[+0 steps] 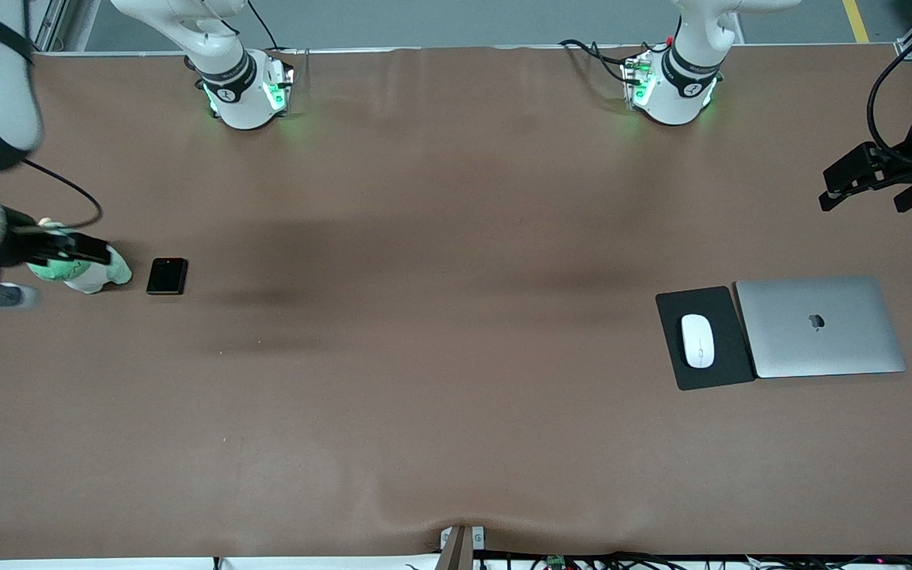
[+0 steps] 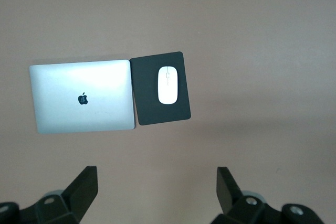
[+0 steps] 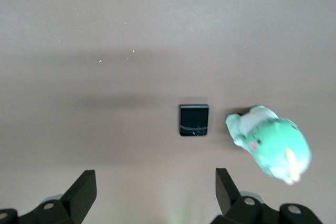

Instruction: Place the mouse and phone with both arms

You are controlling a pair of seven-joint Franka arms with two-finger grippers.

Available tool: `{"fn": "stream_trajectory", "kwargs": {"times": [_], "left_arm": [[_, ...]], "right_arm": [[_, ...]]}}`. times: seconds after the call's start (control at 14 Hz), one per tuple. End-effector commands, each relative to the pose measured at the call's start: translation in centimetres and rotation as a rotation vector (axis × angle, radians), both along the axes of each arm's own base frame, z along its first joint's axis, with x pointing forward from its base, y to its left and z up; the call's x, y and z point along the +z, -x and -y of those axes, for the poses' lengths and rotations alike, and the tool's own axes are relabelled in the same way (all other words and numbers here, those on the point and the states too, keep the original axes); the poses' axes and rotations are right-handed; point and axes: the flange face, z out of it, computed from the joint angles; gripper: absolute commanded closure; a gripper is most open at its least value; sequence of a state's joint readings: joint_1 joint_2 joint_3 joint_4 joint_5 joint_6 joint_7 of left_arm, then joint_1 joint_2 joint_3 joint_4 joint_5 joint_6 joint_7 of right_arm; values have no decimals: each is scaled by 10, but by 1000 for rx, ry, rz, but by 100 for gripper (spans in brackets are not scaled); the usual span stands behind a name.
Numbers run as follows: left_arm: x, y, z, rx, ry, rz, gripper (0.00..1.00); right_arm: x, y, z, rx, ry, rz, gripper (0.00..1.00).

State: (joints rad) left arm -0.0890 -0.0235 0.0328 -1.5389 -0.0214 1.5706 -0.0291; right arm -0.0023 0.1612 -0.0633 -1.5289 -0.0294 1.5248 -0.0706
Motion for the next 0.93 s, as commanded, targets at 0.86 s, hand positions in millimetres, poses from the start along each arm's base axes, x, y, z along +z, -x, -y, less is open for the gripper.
{"fn": "stream_trajectory", "kwargs": {"times": [0.86], "left_arm": [[3, 7, 15, -10, 20, -14, 0]], "right_arm": [[53, 58, 5, -21, -3, 132, 0]]}}
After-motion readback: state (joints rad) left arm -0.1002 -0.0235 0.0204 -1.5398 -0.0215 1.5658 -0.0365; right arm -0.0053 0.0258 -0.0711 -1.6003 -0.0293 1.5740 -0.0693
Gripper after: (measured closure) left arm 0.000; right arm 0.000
